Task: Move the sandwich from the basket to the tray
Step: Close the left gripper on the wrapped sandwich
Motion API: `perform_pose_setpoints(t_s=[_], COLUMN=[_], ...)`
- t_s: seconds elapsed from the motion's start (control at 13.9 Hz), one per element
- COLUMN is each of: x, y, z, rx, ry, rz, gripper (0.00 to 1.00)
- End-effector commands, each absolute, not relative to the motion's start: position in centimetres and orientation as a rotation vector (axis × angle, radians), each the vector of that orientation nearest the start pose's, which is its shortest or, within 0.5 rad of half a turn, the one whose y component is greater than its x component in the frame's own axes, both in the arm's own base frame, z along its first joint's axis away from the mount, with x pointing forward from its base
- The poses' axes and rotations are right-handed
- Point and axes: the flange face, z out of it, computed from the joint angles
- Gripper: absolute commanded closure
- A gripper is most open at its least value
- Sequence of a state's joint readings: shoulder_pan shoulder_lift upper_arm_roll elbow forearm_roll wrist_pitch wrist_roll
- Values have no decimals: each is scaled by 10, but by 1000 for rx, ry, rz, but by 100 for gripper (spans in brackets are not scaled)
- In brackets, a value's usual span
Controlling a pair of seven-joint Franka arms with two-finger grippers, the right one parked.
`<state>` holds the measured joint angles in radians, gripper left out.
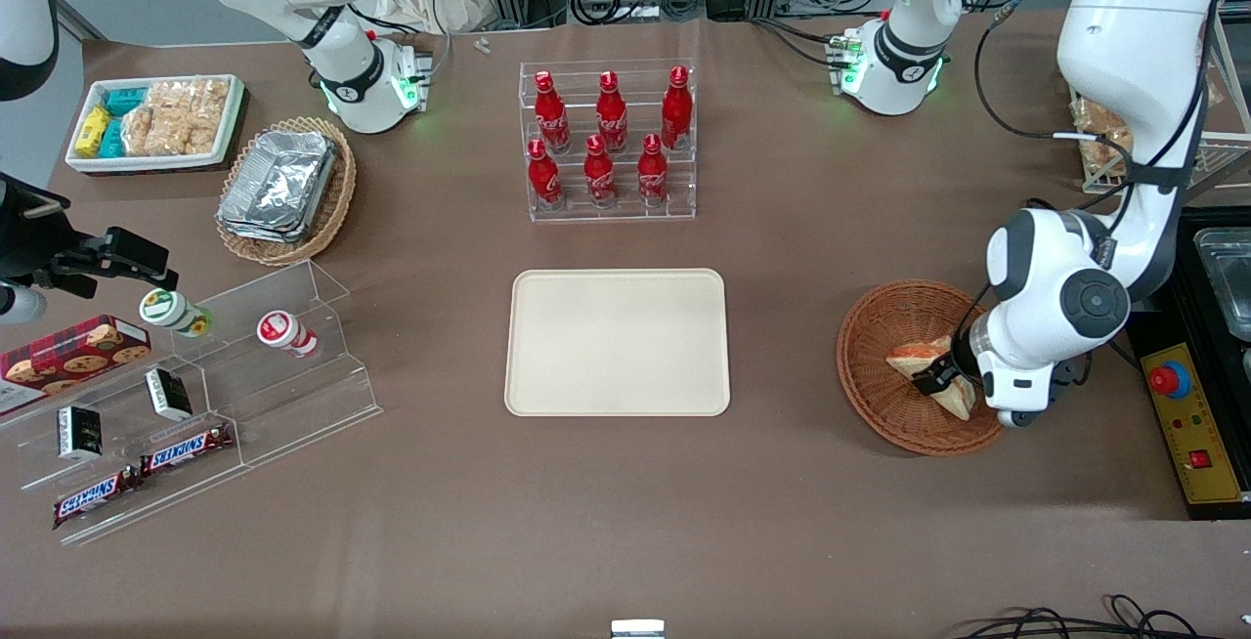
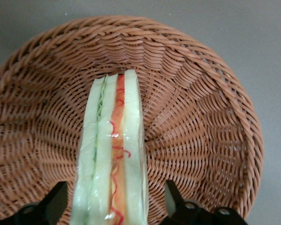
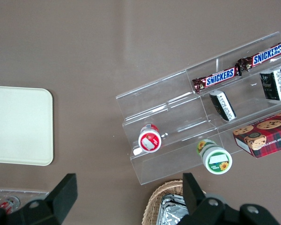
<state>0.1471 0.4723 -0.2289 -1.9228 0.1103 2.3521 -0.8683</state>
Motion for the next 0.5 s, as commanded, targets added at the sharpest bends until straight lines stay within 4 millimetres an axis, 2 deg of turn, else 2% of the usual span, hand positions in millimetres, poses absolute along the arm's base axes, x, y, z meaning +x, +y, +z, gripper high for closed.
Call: perform_pose_setpoints(t_s=[0.0,0.07,0.36,0.43], x=[627,628,630,632], y=[-48,-47,-47,-47], z=[246,249,253,261], rx=[-2915,-2916,-2918,-2916], ry=[-1200,-1199,-1193,-1191], rz=[8,1,-14,-21], gripper=[77,100,100,100])
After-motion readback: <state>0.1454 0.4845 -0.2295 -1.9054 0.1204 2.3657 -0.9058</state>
